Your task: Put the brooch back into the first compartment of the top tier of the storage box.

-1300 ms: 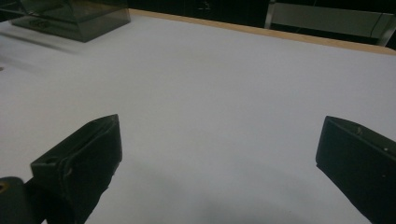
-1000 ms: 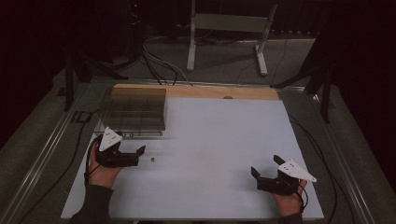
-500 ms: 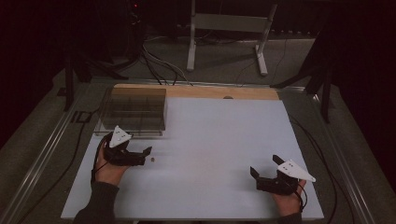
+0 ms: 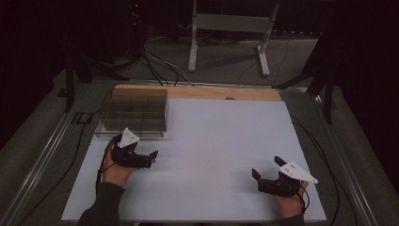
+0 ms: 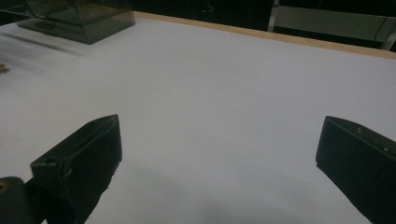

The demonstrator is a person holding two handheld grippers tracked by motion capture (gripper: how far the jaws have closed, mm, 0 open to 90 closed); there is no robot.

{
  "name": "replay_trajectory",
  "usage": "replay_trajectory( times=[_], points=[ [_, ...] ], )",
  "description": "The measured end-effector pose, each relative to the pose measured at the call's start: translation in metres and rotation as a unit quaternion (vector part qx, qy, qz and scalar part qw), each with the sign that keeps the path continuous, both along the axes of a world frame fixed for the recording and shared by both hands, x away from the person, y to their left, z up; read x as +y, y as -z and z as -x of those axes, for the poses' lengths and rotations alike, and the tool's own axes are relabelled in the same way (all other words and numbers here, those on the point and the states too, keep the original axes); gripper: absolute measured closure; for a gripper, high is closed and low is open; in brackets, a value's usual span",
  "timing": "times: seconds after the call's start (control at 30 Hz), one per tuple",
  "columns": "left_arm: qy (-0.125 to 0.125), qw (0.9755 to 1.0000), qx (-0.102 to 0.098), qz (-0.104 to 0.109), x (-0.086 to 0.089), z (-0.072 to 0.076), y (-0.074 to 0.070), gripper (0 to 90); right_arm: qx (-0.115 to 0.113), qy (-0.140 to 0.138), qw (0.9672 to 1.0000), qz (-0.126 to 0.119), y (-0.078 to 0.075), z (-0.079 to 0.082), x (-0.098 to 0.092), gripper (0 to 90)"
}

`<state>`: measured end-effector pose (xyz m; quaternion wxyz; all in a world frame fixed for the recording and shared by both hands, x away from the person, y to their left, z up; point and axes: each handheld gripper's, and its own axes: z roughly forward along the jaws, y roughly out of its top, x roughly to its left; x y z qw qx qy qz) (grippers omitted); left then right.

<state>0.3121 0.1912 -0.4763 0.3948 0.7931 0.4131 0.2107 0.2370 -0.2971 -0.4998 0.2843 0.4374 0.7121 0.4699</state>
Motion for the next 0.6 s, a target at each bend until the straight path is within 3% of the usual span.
replay_trajectory(
  times=[0.2,0.3,0.37,0.43,0.53,0.6],
  points=[
    [0.007,0.9998,0.017,-0.007,-0.005,-0.003,0.005,0.8,0.0,0.0,1.0,0.0,0.0,0.0,0.0,0.9],
    [0.014,0.9988,0.048,-0.004,-0.008,-0.004,0.009,1.6,-0.001,-0.001,1.0,0.0,0.0,0.0,0.0,0.9],
    [0.017,0.9982,0.058,0.007,-0.009,-0.004,0.013,7.8,-0.001,-0.001,1.0,0.001,0.0,0.0,0.0,0.9],
    [0.023,0.9976,0.066,0.003,-0.01,-0.003,0.017,11.6,-0.001,-0.001,1.0,0.001,0.0,0.0,0.0,0.9],
    [0.026,0.997,0.071,-0.017,-0.015,-0.001,0.022,17.5,-0.001,-0.001,1.0,0.001,0.0,0.0,0.0,0.9],
    [0.026,0.9967,0.071,-0.029,-0.018,0.0,0.025,27.8,0.0,-0.001,1.0,0.001,0.0,0.0,0.0,0.9]
  ],
)
